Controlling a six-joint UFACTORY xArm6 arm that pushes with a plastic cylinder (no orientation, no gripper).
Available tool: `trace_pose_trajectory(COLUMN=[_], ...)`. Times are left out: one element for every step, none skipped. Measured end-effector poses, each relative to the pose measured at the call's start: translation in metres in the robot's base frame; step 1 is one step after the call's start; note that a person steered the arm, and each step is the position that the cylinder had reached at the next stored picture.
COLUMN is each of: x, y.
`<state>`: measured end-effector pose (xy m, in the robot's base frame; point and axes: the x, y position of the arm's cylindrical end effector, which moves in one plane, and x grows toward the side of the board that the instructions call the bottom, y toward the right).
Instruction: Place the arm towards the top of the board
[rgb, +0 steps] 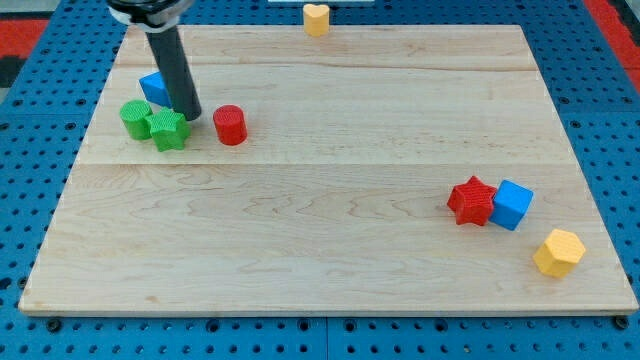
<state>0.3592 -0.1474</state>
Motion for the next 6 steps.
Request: trace_pose_trajectory(x=[-0.053, -0.078, -0.026, -0.006, -0.056, -0.104], y=[0.025, -0.034, -0.06, -0.049, 0.06, 0.152])
